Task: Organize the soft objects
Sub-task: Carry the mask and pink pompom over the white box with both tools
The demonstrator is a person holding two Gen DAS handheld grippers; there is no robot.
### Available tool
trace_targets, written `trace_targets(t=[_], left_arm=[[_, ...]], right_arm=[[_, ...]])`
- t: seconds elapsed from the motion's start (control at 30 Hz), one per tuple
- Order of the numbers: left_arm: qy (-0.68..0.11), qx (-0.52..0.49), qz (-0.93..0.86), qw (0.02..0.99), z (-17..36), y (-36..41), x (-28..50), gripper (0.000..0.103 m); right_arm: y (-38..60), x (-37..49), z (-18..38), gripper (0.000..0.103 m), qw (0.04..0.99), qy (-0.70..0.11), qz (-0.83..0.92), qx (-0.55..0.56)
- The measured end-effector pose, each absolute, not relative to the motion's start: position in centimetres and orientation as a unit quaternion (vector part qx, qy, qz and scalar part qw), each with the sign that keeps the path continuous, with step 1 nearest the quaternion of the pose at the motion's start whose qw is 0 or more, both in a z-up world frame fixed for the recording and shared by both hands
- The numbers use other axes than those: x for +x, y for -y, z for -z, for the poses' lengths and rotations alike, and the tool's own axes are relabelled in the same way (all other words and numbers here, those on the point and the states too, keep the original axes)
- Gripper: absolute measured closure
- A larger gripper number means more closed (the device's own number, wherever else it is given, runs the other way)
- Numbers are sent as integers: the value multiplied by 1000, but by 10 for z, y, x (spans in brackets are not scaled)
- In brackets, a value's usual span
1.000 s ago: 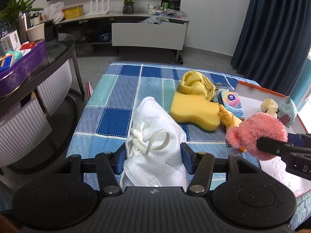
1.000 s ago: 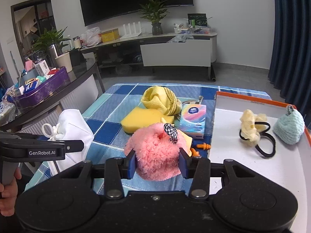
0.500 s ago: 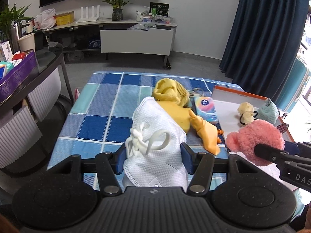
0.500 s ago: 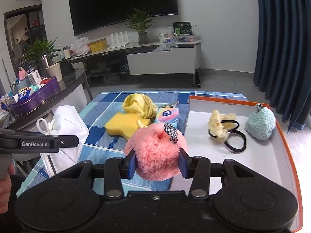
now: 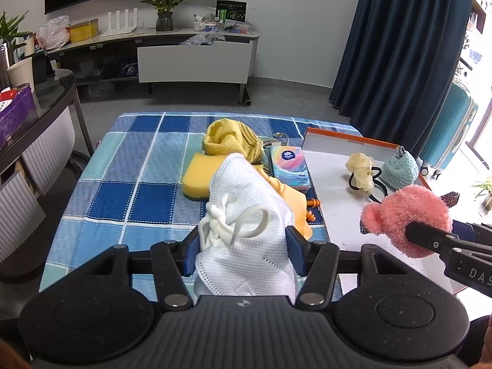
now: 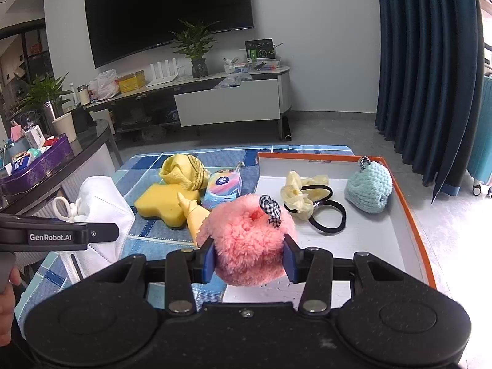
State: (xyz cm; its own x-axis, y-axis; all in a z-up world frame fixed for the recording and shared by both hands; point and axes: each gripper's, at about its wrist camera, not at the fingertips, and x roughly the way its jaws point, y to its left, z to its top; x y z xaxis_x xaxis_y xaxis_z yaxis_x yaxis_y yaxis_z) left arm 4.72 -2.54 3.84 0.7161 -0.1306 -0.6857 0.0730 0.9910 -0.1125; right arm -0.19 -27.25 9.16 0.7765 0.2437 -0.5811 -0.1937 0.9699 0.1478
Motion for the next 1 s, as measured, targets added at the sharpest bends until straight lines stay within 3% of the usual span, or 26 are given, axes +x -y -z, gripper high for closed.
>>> trace_targets(t=[1.0], left_arm=[[-369,-4,168,914,-41,134,63,46]], right_arm=[[353,-9,-96,50,953,-295,-21,72]])
